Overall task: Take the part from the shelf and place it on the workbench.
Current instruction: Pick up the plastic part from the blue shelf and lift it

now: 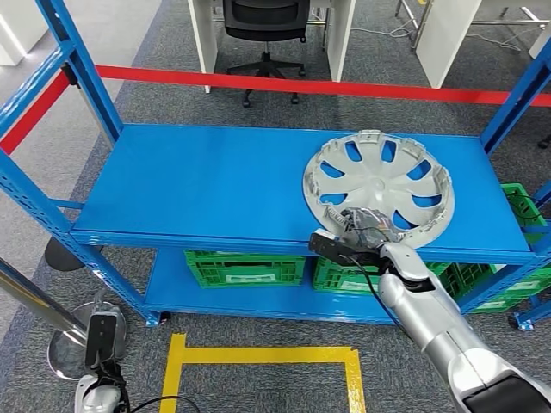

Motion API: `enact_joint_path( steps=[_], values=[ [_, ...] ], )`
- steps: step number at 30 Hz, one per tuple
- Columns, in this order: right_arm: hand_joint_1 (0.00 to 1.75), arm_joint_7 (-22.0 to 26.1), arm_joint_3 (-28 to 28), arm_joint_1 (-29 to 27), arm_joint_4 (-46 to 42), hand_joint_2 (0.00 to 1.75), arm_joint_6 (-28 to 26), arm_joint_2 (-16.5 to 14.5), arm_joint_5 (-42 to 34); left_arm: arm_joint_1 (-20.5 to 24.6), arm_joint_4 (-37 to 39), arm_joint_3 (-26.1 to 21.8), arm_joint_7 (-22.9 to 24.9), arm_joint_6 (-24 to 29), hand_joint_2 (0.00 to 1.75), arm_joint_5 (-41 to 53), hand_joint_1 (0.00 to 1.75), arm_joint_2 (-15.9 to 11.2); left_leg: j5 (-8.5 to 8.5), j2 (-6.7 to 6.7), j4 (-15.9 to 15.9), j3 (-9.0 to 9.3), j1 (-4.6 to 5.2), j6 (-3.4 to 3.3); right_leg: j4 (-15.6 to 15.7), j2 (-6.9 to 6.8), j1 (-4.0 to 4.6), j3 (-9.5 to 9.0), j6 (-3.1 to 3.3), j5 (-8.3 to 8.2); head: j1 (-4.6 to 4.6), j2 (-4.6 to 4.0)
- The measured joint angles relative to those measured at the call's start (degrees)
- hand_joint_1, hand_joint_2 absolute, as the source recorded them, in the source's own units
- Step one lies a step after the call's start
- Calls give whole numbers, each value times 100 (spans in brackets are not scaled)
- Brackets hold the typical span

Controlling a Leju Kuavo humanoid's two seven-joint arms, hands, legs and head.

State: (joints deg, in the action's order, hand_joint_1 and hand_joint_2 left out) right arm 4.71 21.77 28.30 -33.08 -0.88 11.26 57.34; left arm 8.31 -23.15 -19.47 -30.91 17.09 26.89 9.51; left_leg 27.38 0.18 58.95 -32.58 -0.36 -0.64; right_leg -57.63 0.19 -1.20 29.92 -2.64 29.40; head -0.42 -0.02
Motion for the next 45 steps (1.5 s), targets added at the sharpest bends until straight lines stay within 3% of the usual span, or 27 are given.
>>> enact_joint_path(
  steps=[28, 35, 45],
  values=[
    [175, 207, 322, 142, -7, 175, -134, -87, -159, -45, -195, 23, -20, 13, 0, -423, 0, -73, -2, 0, 0, -1, -1, 0, -1, 2, 2, 0, 0, -1, -1, 0],
    [175, 165, 544, -29, -686, 175, -268, -21, -78, -104, -239, 23, -78, -61, 0, -505, 0, -79, -3, 2, 0, -26, -1, 0, -3, -6, 2, 21, 1, -1, 1, 0],
    [175, -248, 826, -182, -1987, 175, -635, 255, 474, -214, -257, 13, -116, -248, 0, -588, 0, -83, -3, 10, 0, -66, -1, 0, -2, -17, -1, 57, 0, 0, 0, 1]
  ],
)
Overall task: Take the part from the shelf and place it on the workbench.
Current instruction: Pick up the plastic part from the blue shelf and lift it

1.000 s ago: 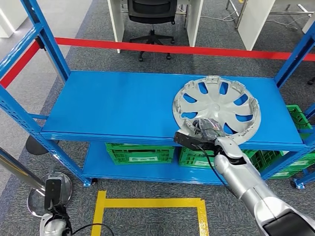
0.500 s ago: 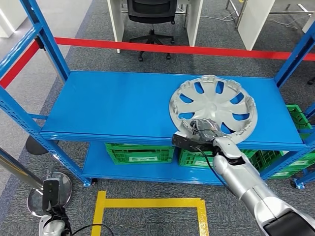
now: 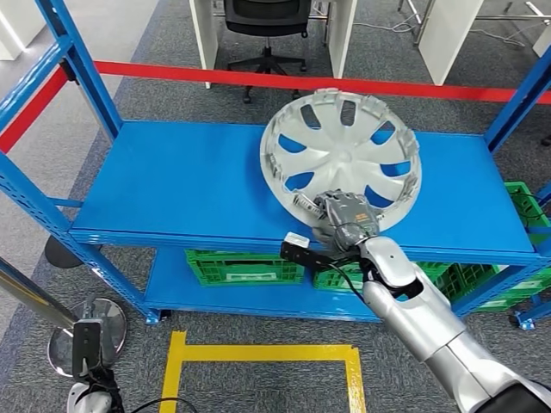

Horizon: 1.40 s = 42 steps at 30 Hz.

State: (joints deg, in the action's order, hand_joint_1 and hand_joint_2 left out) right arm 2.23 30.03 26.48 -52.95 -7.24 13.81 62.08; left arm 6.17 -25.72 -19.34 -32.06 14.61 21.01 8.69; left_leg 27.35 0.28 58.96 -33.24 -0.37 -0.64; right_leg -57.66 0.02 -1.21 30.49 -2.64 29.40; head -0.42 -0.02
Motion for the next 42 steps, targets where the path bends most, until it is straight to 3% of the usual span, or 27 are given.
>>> enact_joint_path(
  steps=[16, 35, 42],
  values=[
    [175, -106, 150, -264, -1351, 175, -10, 351, 312, -86, -27, -92, -213, -197, 0, -60, 0, 14, 0, 0, 0, -7, 0, 0, -1, -1, 2, 10, 0, 0, 0, -1],
    [175, 148, 162, -557, -2369, 175, 21, 609, -170, -92, -27, -234, -379, -188, 0, -70, 0, 62, 0, 0, 0, -12, 0, 0, 0, -2, 1, 14, 0, 0, -1, -1],
    [175, 346, -6, -971, -2845, 175, -106, 612, -599, -111, -123, -352, -530, -331, 0, -175, 0, 102, 0, 1, 0, -16, 0, 0, 0, -4, 1, 15, 0, 0, 0, -1]
  ],
)
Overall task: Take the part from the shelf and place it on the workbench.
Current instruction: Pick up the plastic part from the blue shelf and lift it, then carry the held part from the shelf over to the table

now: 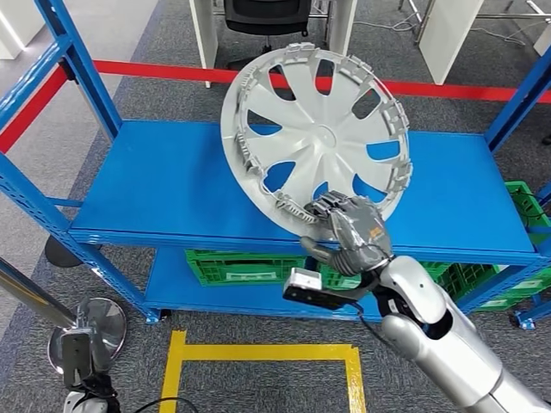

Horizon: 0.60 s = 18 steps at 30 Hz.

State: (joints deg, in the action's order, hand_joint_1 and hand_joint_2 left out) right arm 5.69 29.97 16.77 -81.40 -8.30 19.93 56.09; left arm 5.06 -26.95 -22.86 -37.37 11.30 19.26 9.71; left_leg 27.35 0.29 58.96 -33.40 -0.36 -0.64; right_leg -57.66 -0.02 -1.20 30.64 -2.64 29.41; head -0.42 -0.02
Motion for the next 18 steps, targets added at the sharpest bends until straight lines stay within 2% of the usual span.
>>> enact_joint_path(
  steps=[11, 18],
  values=[
    [175, 623, -432, -919, -577, 175, -578, -122, -469, -211, -626, -100, -90, -263, 0, 53, 0, 57, 0, 5, -1, -4, 0, 0, 0, -7, 0, 2, 0, 1, 0, 0],
    [175, 907, -605, -1382, -831, 175, -842, -353, -709, -213, -664, -126, -192, -231, 0, 21, 0, 61, 10, 12, 31, -16, 22, -15, 8, -12, -20, 3, -10, -5, 1, 0]
  ],
)
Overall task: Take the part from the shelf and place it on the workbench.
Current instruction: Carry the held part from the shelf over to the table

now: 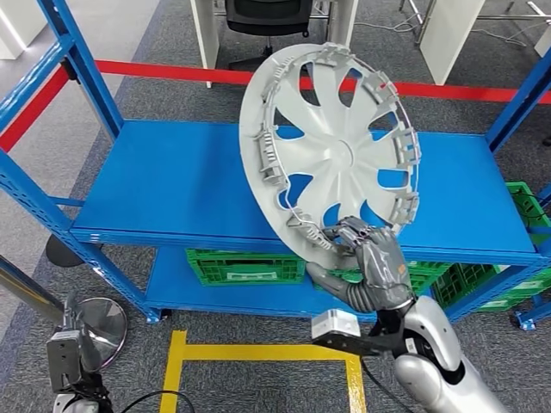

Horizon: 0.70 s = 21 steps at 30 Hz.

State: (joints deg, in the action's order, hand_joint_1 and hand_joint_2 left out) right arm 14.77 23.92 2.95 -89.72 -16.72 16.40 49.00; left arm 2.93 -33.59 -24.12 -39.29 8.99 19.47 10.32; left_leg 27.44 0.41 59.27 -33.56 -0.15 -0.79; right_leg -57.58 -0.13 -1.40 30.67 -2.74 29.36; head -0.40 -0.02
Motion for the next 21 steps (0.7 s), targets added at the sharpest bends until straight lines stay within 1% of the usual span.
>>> enact_joint_path(
  steps=[3, 5, 6, 7, 8, 10, 11, 12, 13, 14, 15, 16, 17, 18, 20, 21],
  values=[
    [175, 41, -18, -150, -138, 175, -90, -90, -94, 16, 0, -12, -23, -23, 0, -95, 0, 30, 10, 1, 17, -10, 19, -28, 6, 1, -19, 2, -24, -8, 1, 0],
    [175, 49, -45, -202, -225, 175, -100, -140, -177, 38, 1, -14, -28, 23, 0, -133, 0, 63, -17, -4, -29, 7, 12, -78, 15, 2, -27, 11, -56, -4, -1, 0],
    [175, 67, -63, -235, -256, 175, -117, -165, -221, 52, 2, -17, -30, 58, 0, -150, 0, 80, -44, -8, -70, 25, -1, -113, -30, 3, -27, 42, -68, 43, -4, 0],
    [175, 90, -79, -272, -276, 175, -146, -191, -269, 66, 4, -21, -31, 97, 0, -172, 0, 99, -70, -13, -111, 40, -17, -146, -172, 6, -25, 117, -73, 144, -13, 0],
    [175, 115, -93, -321, -287, 175, -182, -221, -309, 76, 8, -25, -32, 133, 0, -189, 0, 118, -90, -17, -138, 52, -31, -170, -430, 8, -25, 247, -73, 293, -24, 0],
    [175, 152, -115, -474, -311, 175, -257, -281, -374, 83, 30, -29, -32, 176, 0, -235, 0, 151, -97, -16, -140, 44, -30, -182, -1165, 11, -23, 602, -78, 596, -40, 0],
    [175, 161, -124, -572, -333, 175, -276, -302, -420, 79, 48, -28, -32, 185, 0, -261, 0, 165, -95, -13, -137, 43, -31, -180, -1441, 10, -27, 752, -88, 651, -41, 0],
    [175, 167, -133, -672, -364, 175, -286, -315, -481, 77, 69, -26, -32, 188, 0, -289, 0, 179, -91, -8, -130, 43, -35, -174, -1533, 9, -33, 826, -100, 597, -41, 0],
    [175, 170, -144, -766, -397, 175, -287, -322, -555, 75, 90, -20, -32, 188, 0, -311, 0, 194, -81, -1, -116, 43, -43, -160, -1405, 7, -42, 798, -112, 437, -42, 0],
    [175, 170, -156, -849, -431, 175, -287, -328, -630, 75, 109, -8, -32, 190, 0, -322, 0, 209, -63, 7, -92, 43, -54, -134, -1090, 5, -56, 680, -125, 205, -43, 0],
    [175, 170, -168, -924, -461, 175, -286, -336, -700, 76, 128, 8, -32, 194, 0, -324, 0, 223, -38, 15, -62, 34, -57, -94, -747, 9, -64, 536, -137, 42, -46, 0],
    [175, 173, -178, -996, -491, 175, -289, -350, -764, 78, 144, 27, -32, 203, 0, -324, 0, 236, -14, 22, -12, 10, -52, -51, -447, 20, -67, 402, -128, -59, -55, 0],
    [175, 178, -185, -1071, -520, 175, -298, -367, -819, 80, 159, 48, -32, 217, 0, -328, 0, 249, -2, 27, 23, -18, -43, -8, -275, 30, -67, 325, -106, -91, -61, 1],
    [175, 189, -191, -1156, -554, 175, -319, -384, -865, 75, 173, 70, -32, 230, 0, -343, 0, 263, -2, 31, 44, -46, -31, 29, -232, 41, -57, 304, -74, -58, -59, 1],
    [175, 211, -202, -1330, -626, 175, -378, -407, -928, 45, 189, 117, -32, 252, 0, -391, 0, 291, -9, 32, 57, -73, -35, 82, -240, 44, -52, 318, 7, -74, -51, 2],
    [175, 219, -207, -1397, -661, 175, -403, -414, -945, 27, 193, 139, -32, 256, 0, -414, 0, 302, 33, 27, 97, -89, -42, 107, -239, 41, -53, 322, 42, -82, -42, 2]
  ],
)
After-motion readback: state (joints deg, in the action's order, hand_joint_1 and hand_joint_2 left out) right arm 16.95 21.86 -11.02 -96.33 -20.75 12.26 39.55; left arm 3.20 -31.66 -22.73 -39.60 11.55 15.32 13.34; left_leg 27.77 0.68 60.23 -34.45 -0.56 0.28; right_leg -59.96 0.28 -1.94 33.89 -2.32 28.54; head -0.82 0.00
